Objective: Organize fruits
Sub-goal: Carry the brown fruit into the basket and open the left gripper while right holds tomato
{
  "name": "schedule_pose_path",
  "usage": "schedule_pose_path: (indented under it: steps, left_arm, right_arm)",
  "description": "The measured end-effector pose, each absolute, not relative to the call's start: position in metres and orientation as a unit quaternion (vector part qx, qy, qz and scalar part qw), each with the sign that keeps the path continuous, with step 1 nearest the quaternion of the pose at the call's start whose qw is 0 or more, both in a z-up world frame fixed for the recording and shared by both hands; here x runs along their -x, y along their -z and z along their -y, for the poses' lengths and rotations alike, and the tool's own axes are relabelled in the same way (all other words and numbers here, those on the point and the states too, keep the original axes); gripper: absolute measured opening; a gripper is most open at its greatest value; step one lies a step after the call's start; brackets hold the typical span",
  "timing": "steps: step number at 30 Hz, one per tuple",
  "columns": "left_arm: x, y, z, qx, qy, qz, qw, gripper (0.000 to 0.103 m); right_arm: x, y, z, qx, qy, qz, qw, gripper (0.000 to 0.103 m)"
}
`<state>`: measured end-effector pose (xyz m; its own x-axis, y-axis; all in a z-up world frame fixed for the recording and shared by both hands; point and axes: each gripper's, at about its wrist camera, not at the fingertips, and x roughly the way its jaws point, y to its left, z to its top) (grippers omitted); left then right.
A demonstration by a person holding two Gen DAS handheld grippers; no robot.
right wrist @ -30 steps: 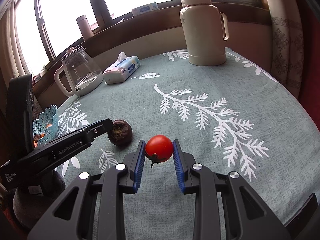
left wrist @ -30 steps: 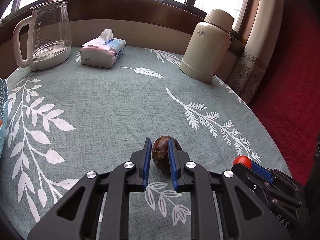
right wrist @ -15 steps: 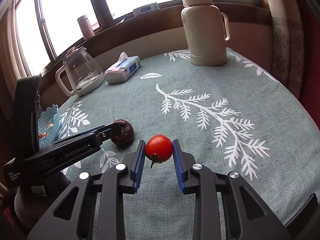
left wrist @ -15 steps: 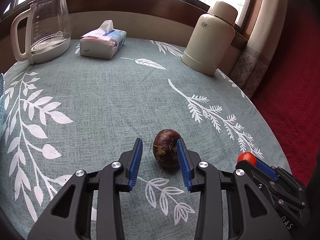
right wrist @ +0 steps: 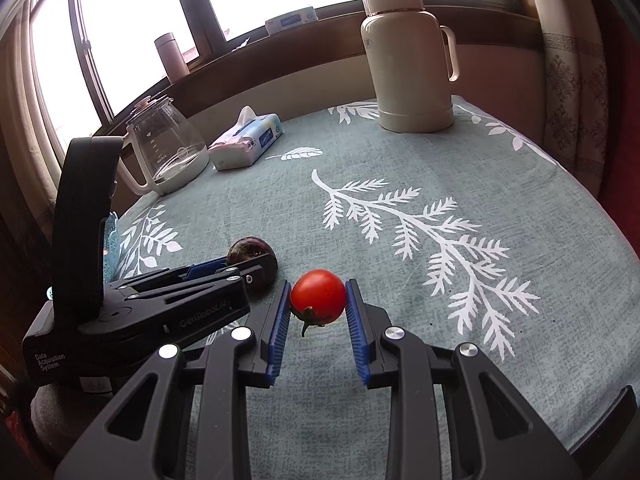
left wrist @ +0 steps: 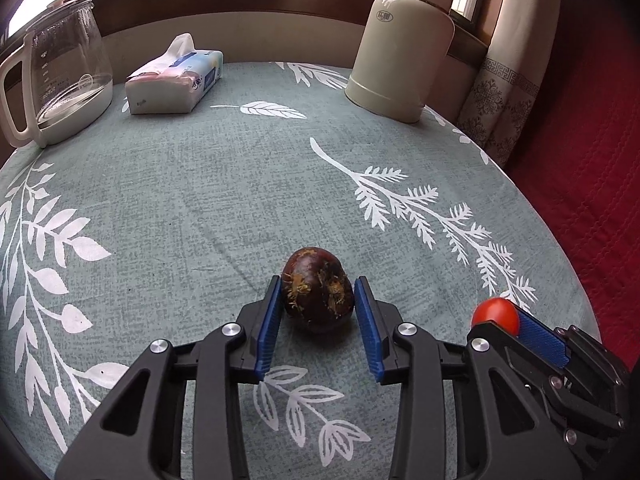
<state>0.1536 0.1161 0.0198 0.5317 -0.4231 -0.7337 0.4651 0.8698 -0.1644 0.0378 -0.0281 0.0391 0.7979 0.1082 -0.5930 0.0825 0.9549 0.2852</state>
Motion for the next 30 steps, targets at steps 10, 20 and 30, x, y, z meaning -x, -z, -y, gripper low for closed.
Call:
schedule_pose_path:
  steps: [10, 20, 30]
  left_arm:
    - [-0.135, -0.038, -0.136, -0.006, 0.221, -0.361, 0.906, 0.037]
    - [-0.112, -0.061, -0.175, 0.000, 0.162, -0.311, 0.936, 0.037]
    - [-0.100, -0.076, -0.219, 0.013, 0.109, -0.282, 0.953, 0.037]
  right_arm:
    - [-0.038, -0.039, 0.028, -0.150, -0.006, -0.319, 0.936, 0.028]
    - [-0.038, -0.039, 0.028, -0.147, -0.007, -0.317, 0.937, 0.028]
    - [-0.035, -0.040, 0.025, -0.143, -0.008, -0.311, 0.940, 0.028]
